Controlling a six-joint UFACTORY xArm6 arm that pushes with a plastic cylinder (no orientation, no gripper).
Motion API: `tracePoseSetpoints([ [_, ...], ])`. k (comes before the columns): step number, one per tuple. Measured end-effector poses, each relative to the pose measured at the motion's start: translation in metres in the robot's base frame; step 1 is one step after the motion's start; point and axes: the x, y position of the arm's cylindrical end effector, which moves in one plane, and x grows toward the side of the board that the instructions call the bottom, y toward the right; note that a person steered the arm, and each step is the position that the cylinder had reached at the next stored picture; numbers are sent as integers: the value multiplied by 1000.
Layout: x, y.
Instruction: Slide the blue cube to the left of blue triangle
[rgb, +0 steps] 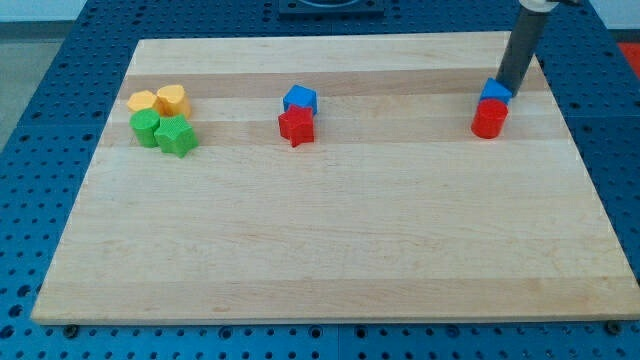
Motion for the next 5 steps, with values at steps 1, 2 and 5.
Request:
tracePoseSetpoints([
  [1,14,-3],
  [2,16,-3],
  [5,-64,-77],
])
